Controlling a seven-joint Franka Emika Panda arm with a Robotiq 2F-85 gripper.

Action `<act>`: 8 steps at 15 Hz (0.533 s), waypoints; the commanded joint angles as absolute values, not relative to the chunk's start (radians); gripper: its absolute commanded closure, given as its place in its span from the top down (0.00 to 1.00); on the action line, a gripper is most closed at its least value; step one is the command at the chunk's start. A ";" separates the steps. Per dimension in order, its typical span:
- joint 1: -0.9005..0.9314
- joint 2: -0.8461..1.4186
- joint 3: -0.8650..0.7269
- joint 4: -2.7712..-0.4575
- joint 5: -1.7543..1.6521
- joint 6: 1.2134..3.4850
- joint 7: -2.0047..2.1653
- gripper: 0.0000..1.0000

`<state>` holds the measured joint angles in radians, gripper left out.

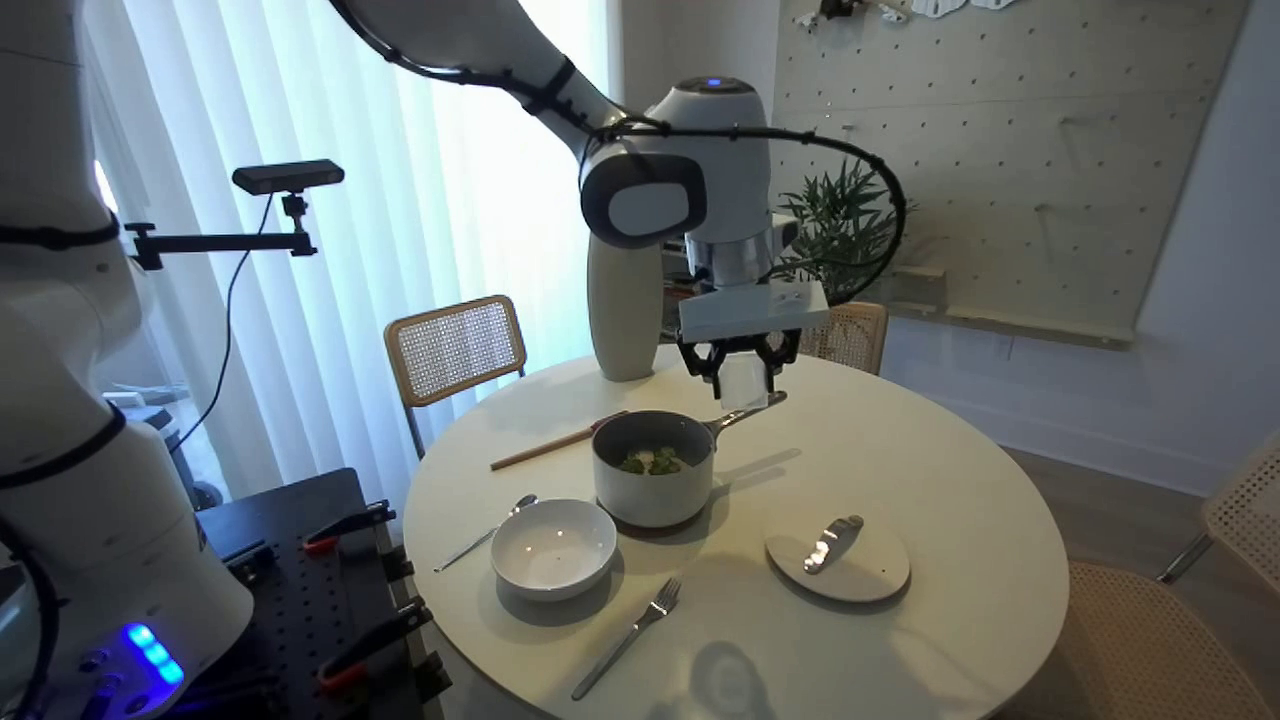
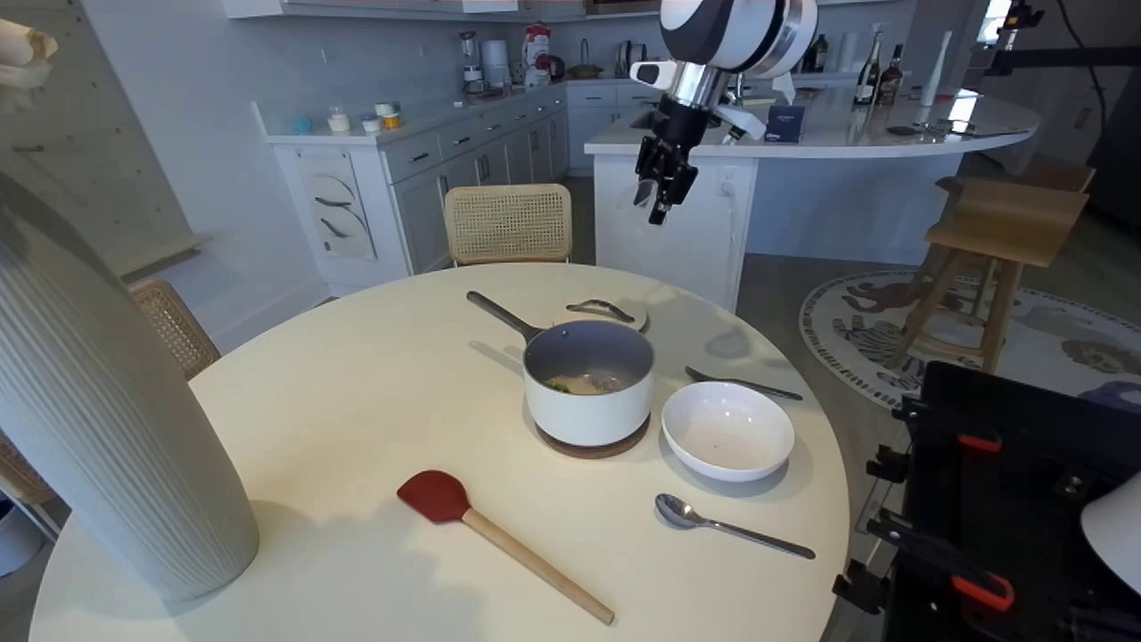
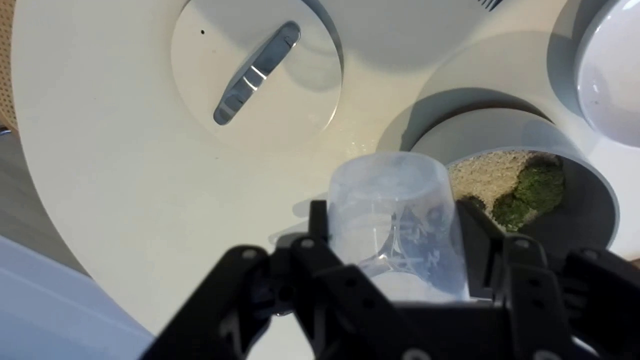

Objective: Pour the contents of the colourless cup into the white pot

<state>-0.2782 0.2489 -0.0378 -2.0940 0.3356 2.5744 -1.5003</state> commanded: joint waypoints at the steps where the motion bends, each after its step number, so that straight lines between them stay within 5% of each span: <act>1: -0.317 0.230 -0.016 -2.114 0.445 2.568 -1.585 0.39; 8: -0.334 0.233 -0.020 -2.180 0.560 2.592 -1.667 0.39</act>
<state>-0.3175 0.2492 -0.0344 -2.1387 0.5004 2.5741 -1.6123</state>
